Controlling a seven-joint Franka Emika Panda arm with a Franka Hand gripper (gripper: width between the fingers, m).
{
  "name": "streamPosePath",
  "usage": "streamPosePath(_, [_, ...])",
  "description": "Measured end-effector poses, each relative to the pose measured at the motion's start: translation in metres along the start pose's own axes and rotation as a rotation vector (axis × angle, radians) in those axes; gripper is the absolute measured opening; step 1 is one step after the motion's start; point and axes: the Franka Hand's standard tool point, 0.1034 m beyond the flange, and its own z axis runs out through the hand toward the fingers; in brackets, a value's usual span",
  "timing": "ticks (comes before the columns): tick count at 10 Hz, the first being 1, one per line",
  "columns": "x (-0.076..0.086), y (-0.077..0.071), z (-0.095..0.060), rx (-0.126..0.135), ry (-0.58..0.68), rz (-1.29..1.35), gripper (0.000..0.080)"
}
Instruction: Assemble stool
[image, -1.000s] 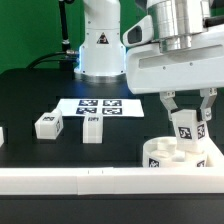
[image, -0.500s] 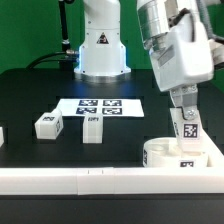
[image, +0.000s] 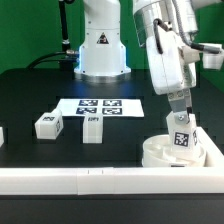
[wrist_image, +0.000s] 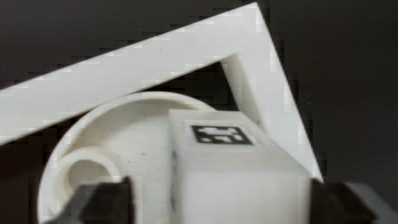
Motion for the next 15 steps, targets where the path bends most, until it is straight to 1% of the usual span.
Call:
streamPosePath(1, [-0.005,0.001,-0.003,-0.034,-0.013,-0.078,0.0584])
streamPosePath(2, [-0.010,-0.002,-0.012,-0.048,-0.031,-0.099,0.0630])
streamPosePath(3, [-0.014,-0.006,-0.018,-0.041,-0.040,-0.168,0.0643])
streamPosePath(4, [-0.012,-0.005,-0.016,-0.040,-0.039,-0.300,0.0643])
streamPosePath(6, [-0.012,-0.004,-0.015,-0.039,-0.041,-0.474,0.0649])
streamPosePath(7, [-0.013,-0.002,-0.014,-0.058,-0.044,-0.674,0.0649])
streamPosePath(8, [-0.016,-0.001,-0.012,-0.106,-0.057,-0.919,0.0649])
streamPosePath(9, [-0.019,0.000,-0.011,-0.130,-0.065,-1.060,0.0649])
streamPosePath(10, [-0.021,-0.001,-0.012,-0.148,-0.070,-1.212,0.0649])
streamPosePath(11, [-0.017,-0.007,-0.014,-0.146,-0.082,-1.337,0.0649])
streamPosePath(12, [-0.009,-0.013,-0.016,-0.141,-0.089,-1.455,0.0649])
streamPosePath(13, [-0.003,-0.018,-0.017,-0.131,-0.082,-1.544,0.0649])
streamPosePath(15, [-0.001,-0.018,-0.016,-0.137,-0.088,-1.762,0.0649])
